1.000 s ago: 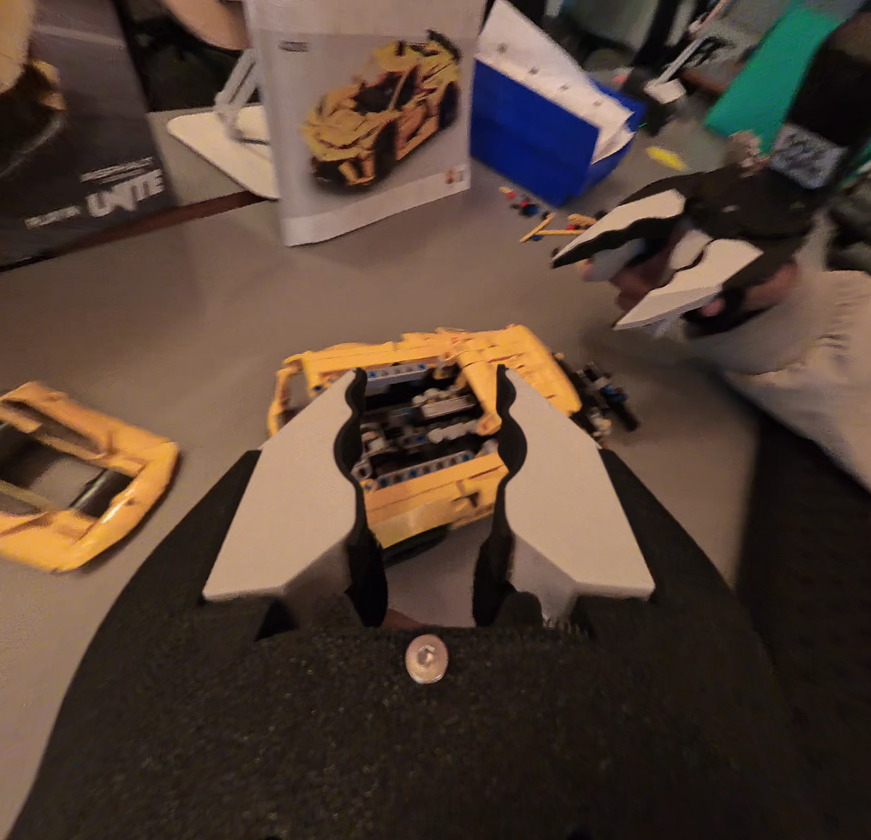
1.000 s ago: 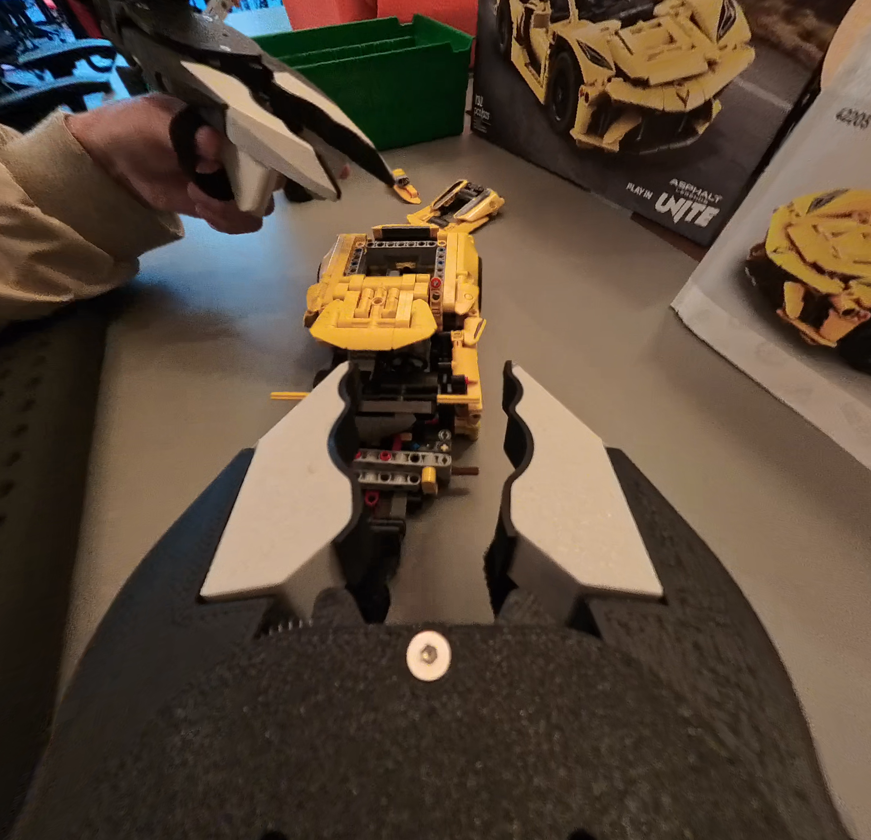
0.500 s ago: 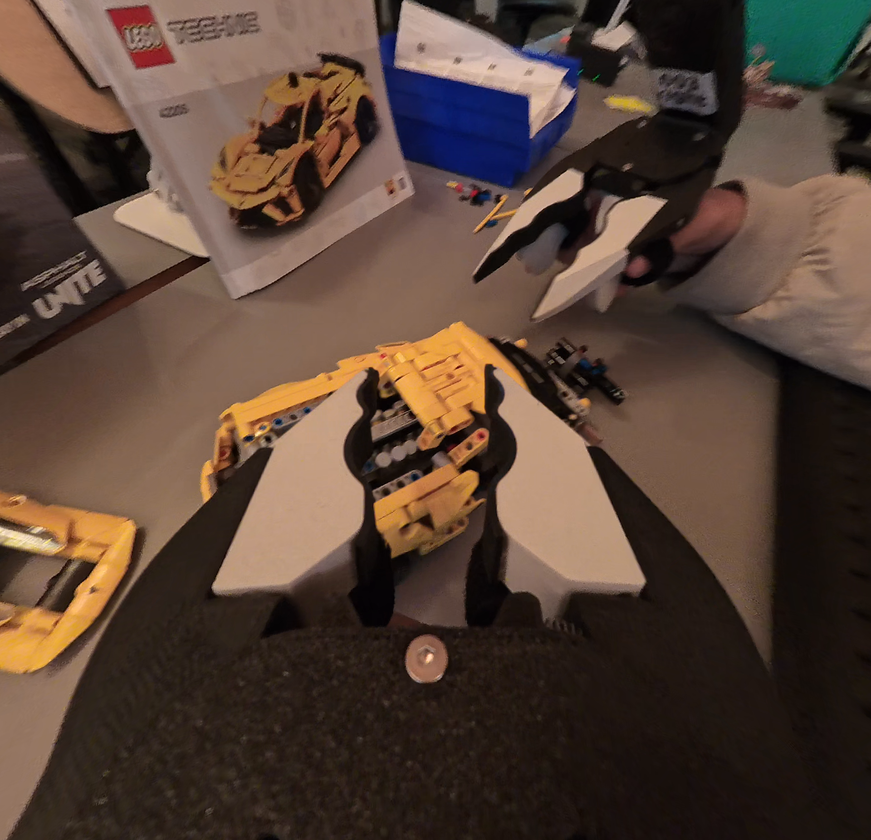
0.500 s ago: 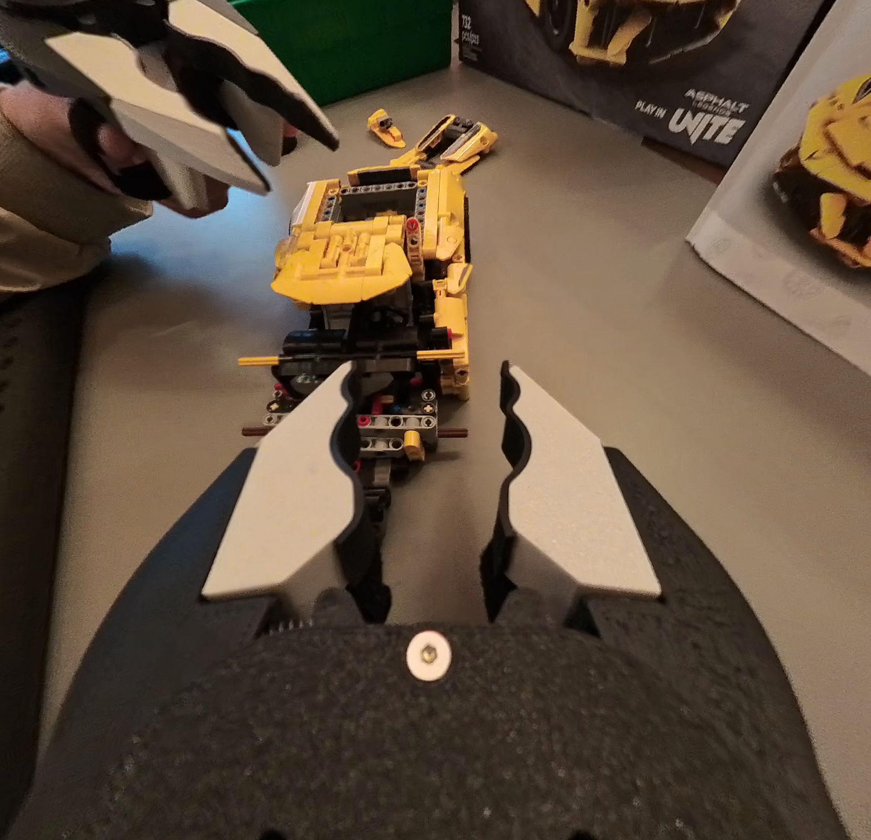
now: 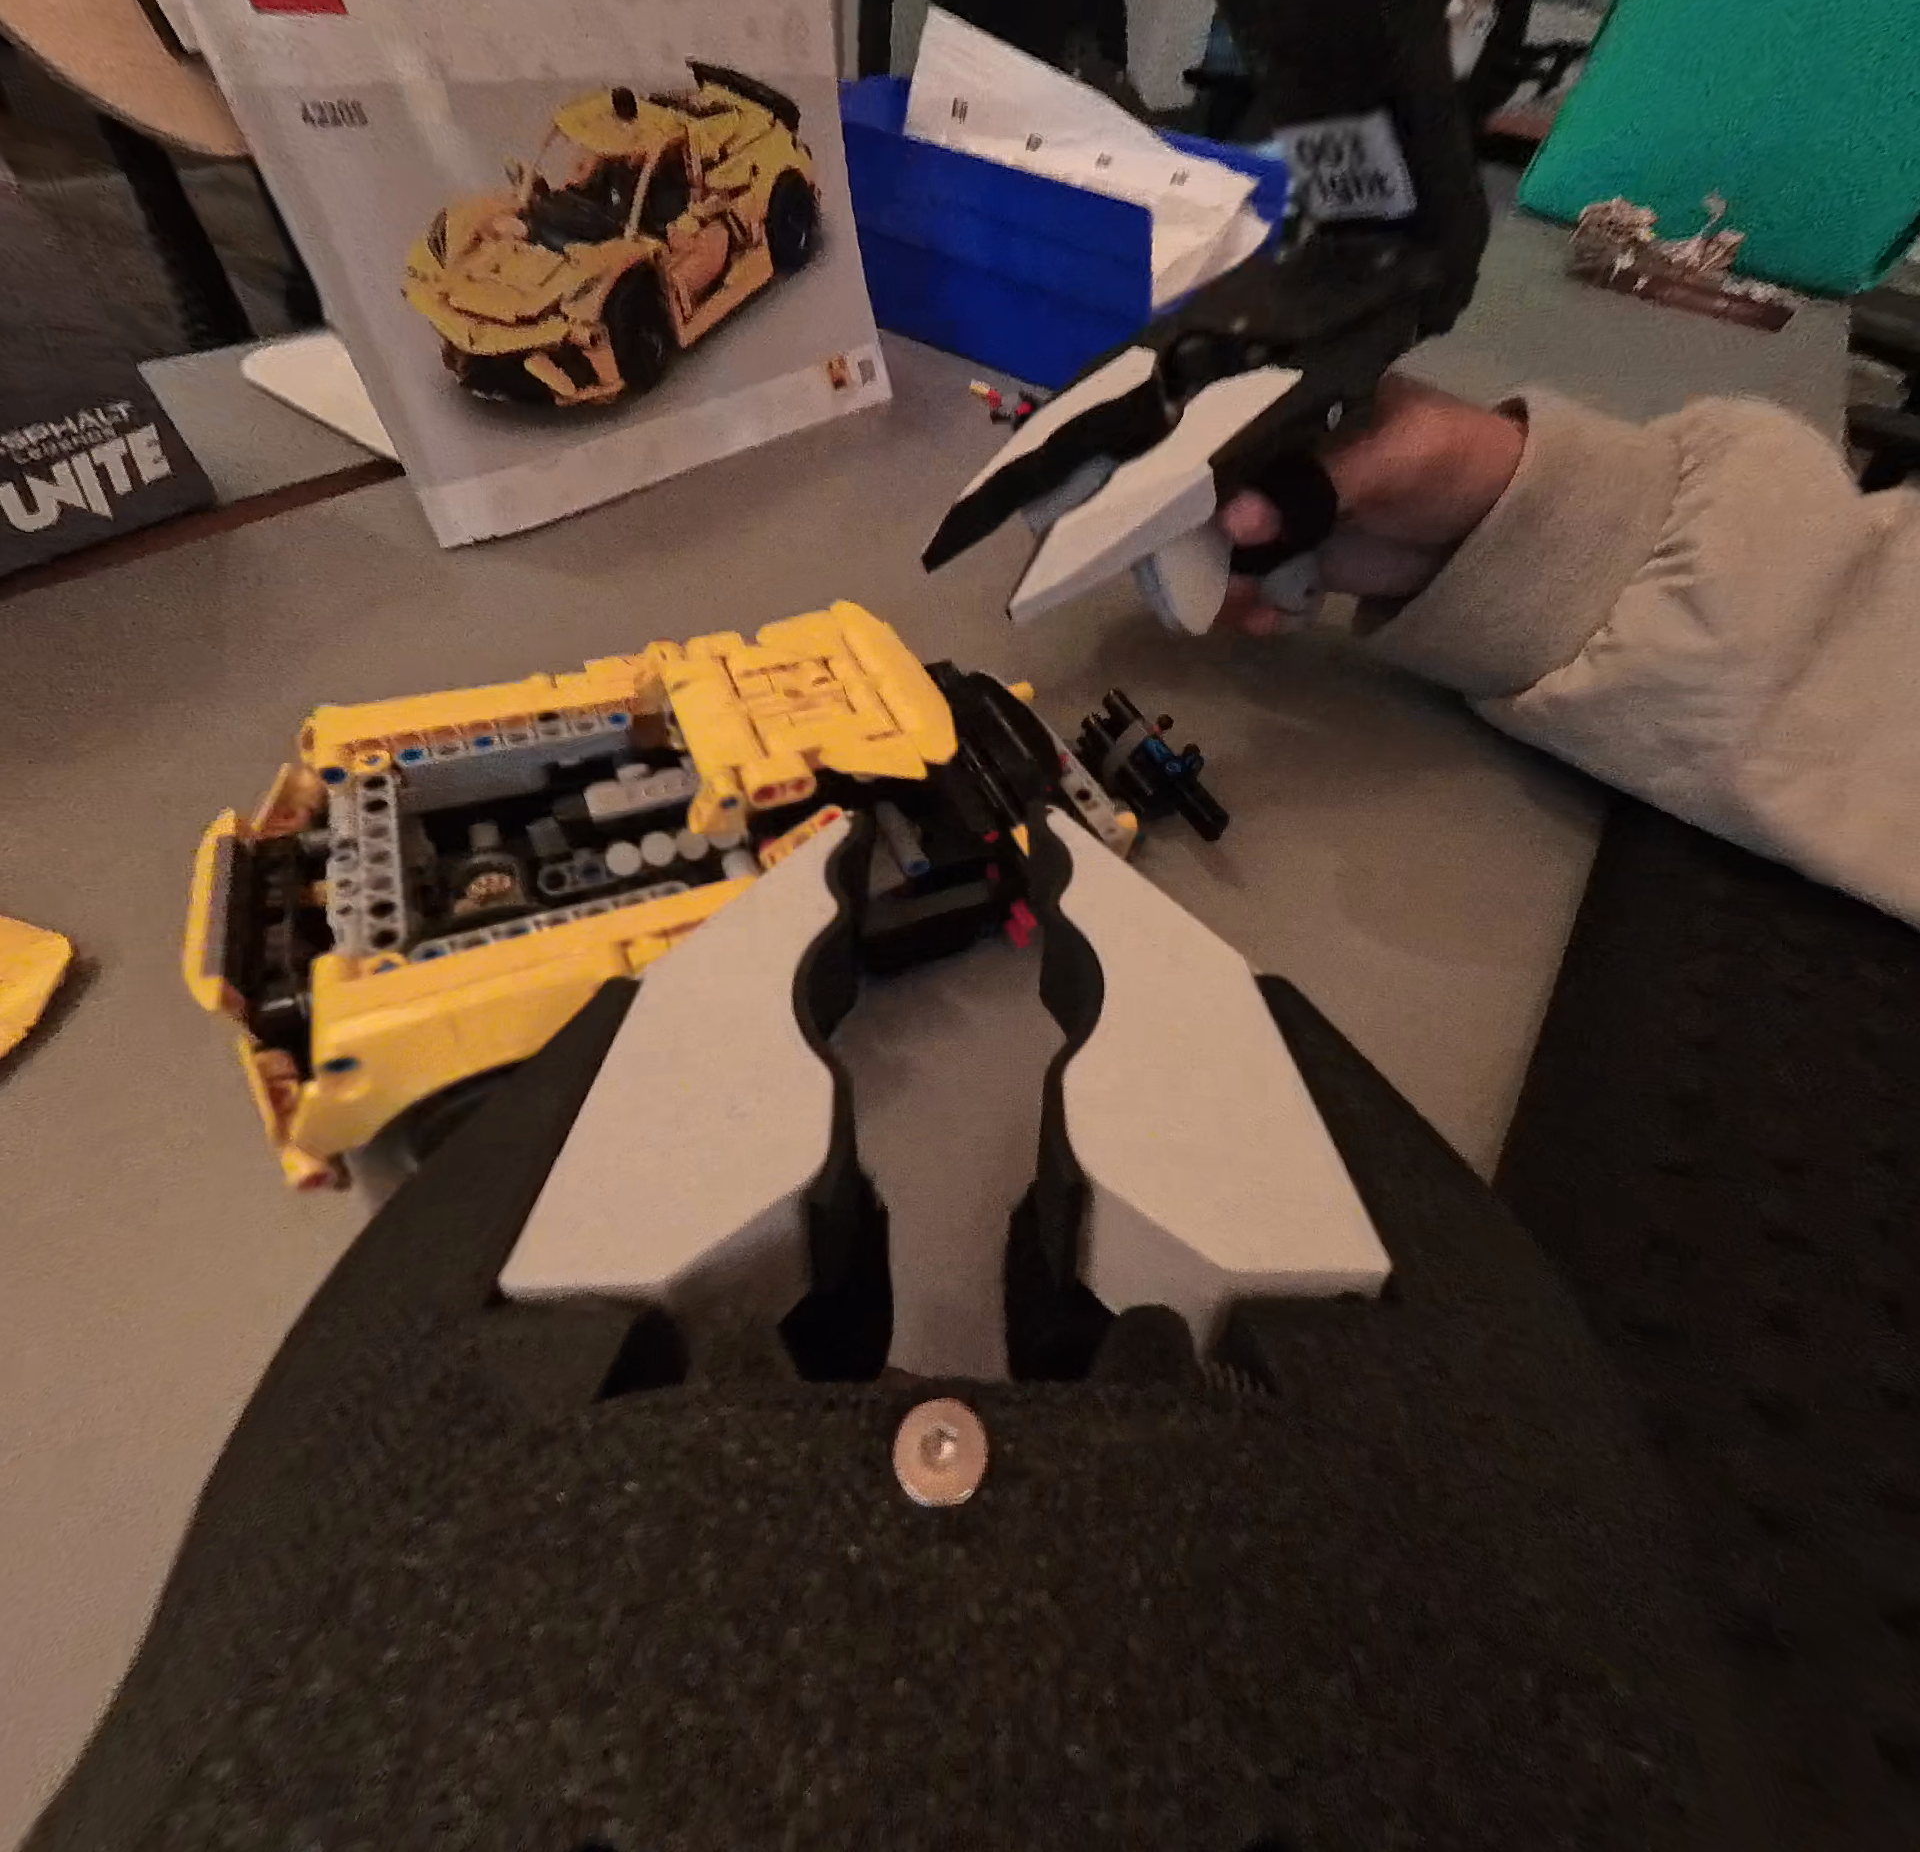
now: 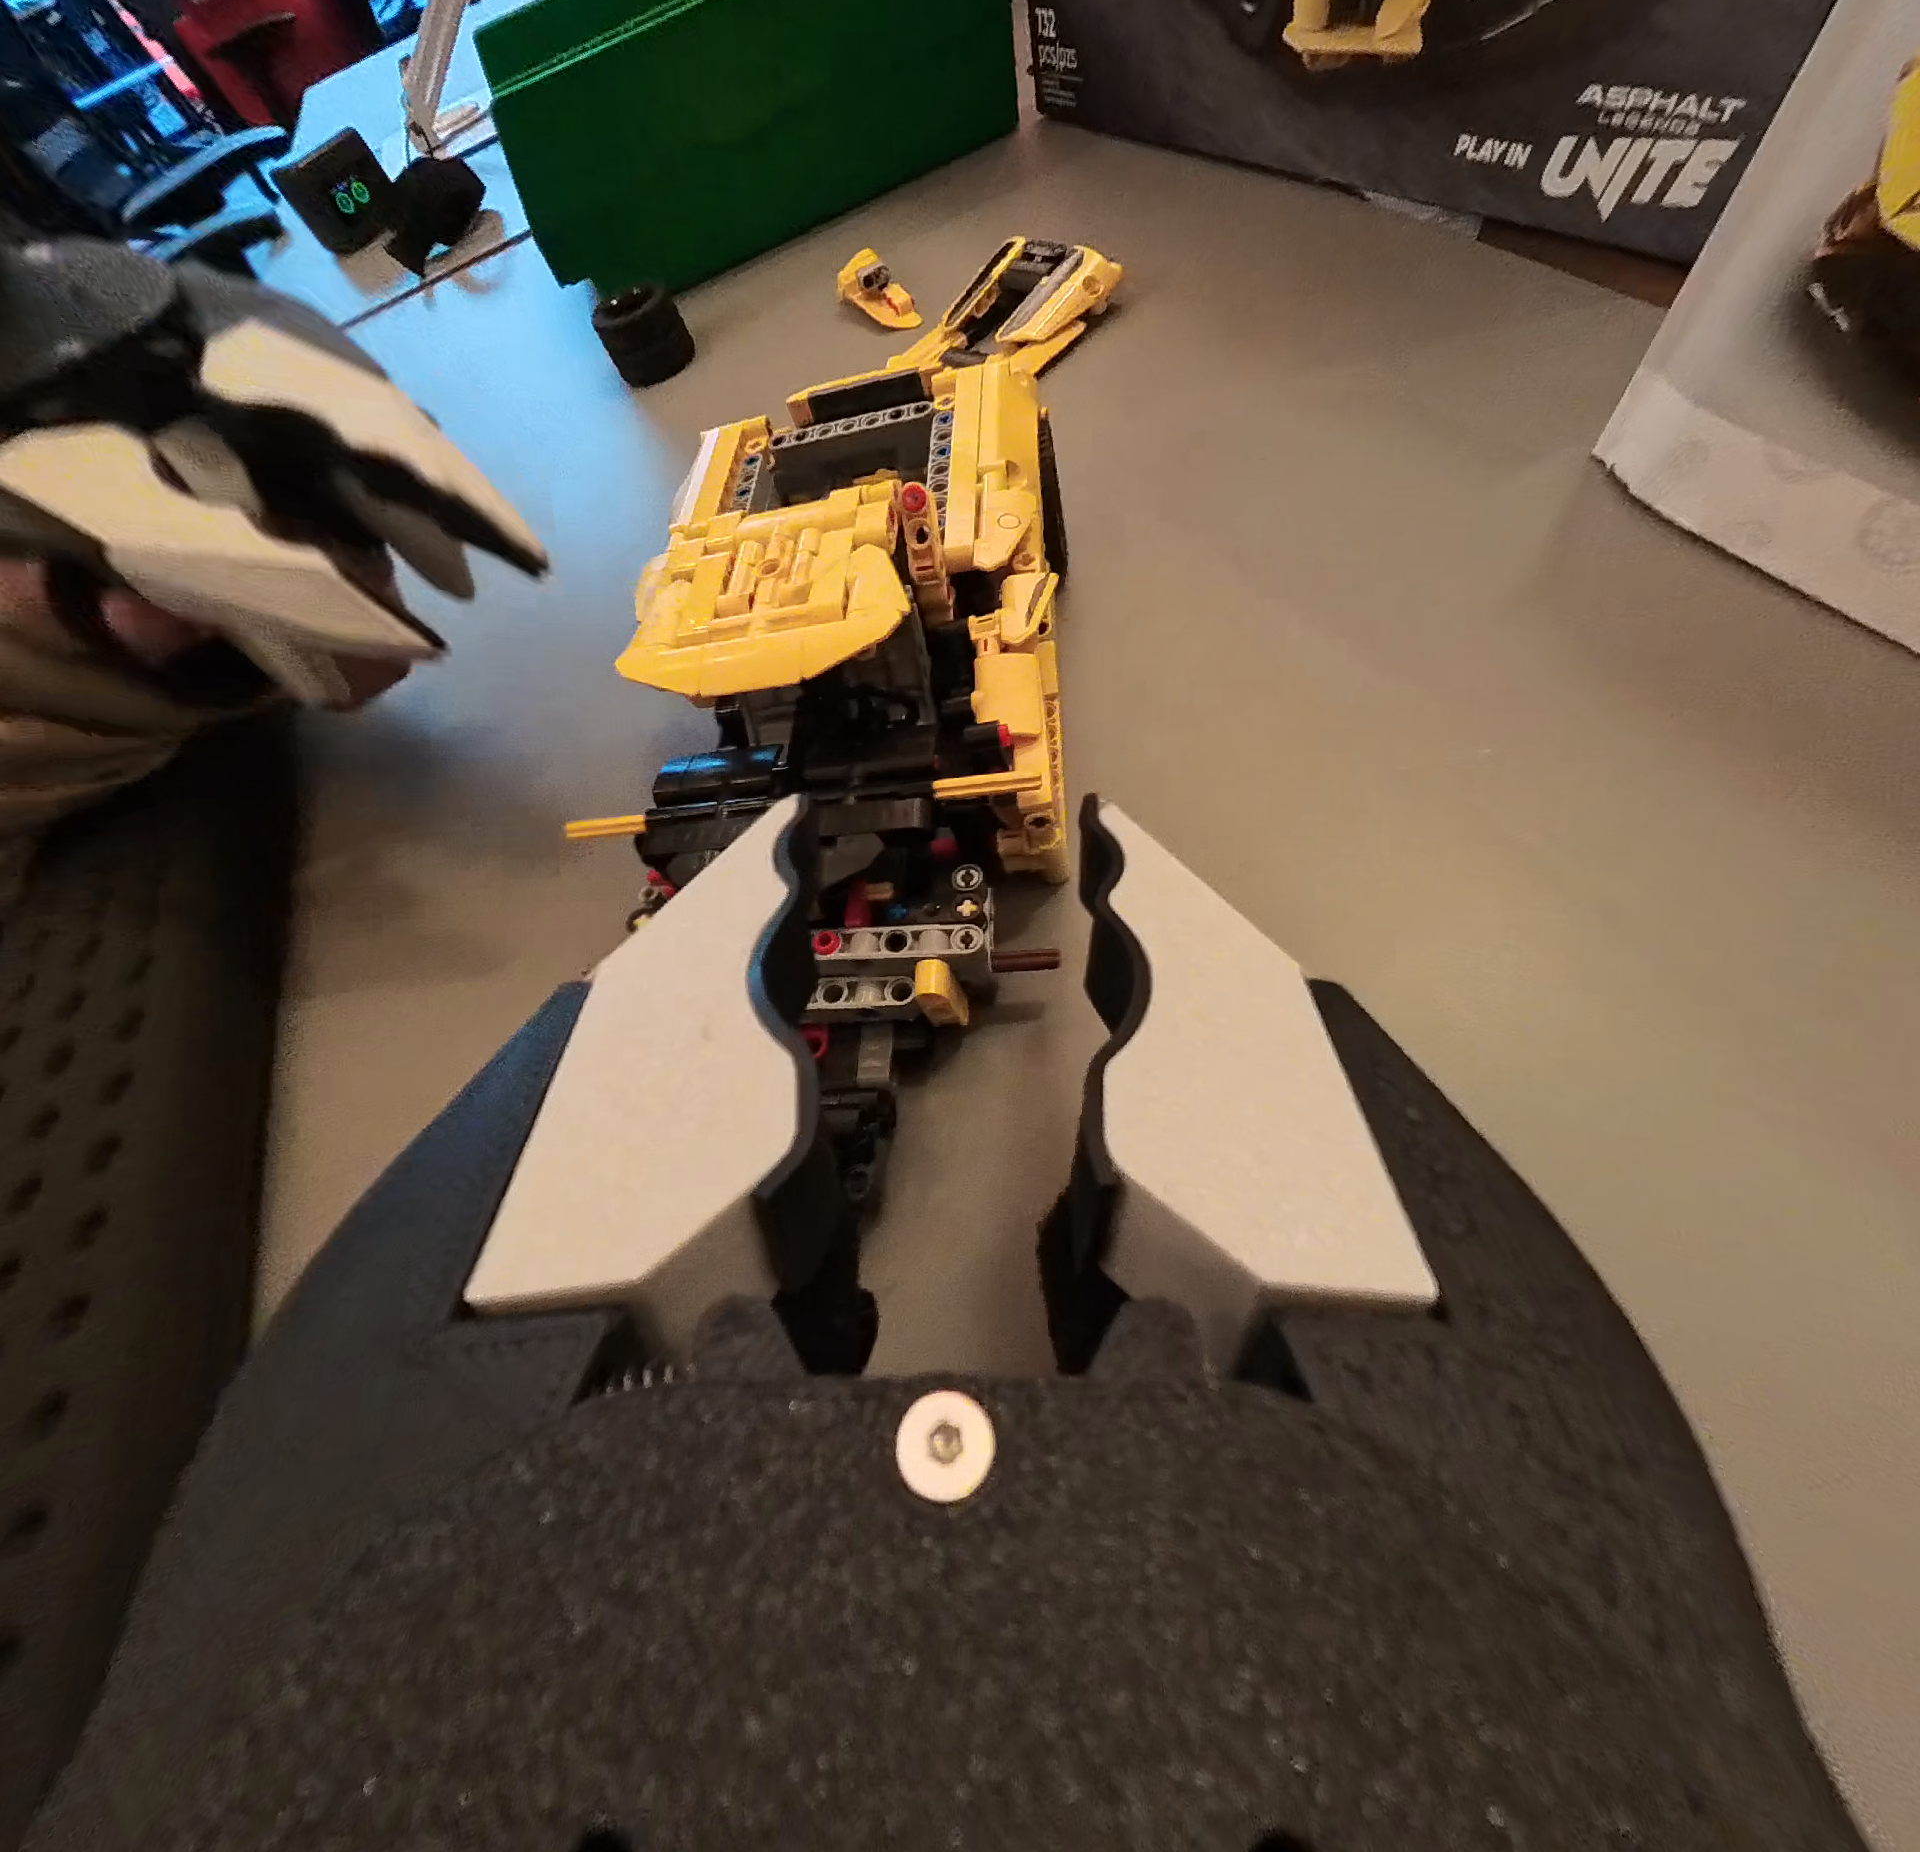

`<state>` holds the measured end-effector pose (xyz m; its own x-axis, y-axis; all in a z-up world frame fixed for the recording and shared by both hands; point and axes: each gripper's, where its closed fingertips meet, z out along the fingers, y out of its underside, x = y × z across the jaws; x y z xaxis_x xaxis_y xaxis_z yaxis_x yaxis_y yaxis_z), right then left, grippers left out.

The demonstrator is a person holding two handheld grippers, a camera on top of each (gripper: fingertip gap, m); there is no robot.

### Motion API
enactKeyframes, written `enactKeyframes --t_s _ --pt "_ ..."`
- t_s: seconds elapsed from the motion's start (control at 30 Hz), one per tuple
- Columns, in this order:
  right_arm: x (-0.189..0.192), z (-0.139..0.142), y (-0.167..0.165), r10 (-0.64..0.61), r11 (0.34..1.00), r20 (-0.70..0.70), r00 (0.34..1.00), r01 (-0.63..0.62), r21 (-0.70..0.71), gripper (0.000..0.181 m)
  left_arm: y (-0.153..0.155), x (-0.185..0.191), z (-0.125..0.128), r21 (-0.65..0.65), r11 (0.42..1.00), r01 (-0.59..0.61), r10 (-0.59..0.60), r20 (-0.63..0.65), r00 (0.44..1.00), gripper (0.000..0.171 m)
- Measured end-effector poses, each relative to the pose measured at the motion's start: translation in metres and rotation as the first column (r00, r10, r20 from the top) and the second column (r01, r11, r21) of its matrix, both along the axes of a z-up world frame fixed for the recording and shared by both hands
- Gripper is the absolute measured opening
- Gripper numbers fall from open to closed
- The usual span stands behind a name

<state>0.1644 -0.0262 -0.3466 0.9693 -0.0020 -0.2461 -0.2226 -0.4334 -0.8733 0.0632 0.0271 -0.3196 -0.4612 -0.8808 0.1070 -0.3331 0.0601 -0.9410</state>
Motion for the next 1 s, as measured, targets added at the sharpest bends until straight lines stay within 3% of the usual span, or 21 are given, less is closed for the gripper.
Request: enactKeyframes --t_s 0.17,0.23,0.37,0.63,0.8,1.0 --pt "-0.001 -0.004 0.001 0.014 1.0 -0.029 0.999 -0.014 -0.014 0.036 -0.016 0.003 -0.03 0.094 0.987 -0.129 0.137 -0.085 0.987 0.028" --pt "0.008 -0.004 0.003 -0.03 0.999 -0.029 0.999 0.03 -0.014 0.028 -0.023 0.005 -0.032 0.129 0.984 -0.126 0.137 -0.079 0.987 0.023" --pt "0.014 -0.002 0.008 -0.055 0.998 -0.061 0.997 0.057 0.033 0.029 -0.032 0.005 -0.04 0.214 0.972 -0.1 0.118 -0.074 0.99 0.019" --pt "-0.002 -0.007 0.008 0.029 1.0 0.034 0.999 -0.029 -0.006 0.032 -0.037 0.006 -0.049 0.205 0.976 -0.078 0.106 -0.126 0.986 0.014" --pt "-0.032 -0.008 0.001 0.187 0.982 0.084 0.979 -0.183 -0.047 0.044 -0.039 0.01 -0.049 0.183 0.98 -0.078 0.104 -0.137 0.985 0.005" --pt "-0.048 -0.015 0.005 0.239 0.969 0.302 0.923 -0.204 -0.142 0.052 -0.026 0.011 -0.049 0.161 0.98 -0.119 0.145 -0.163 0.976 0.003"
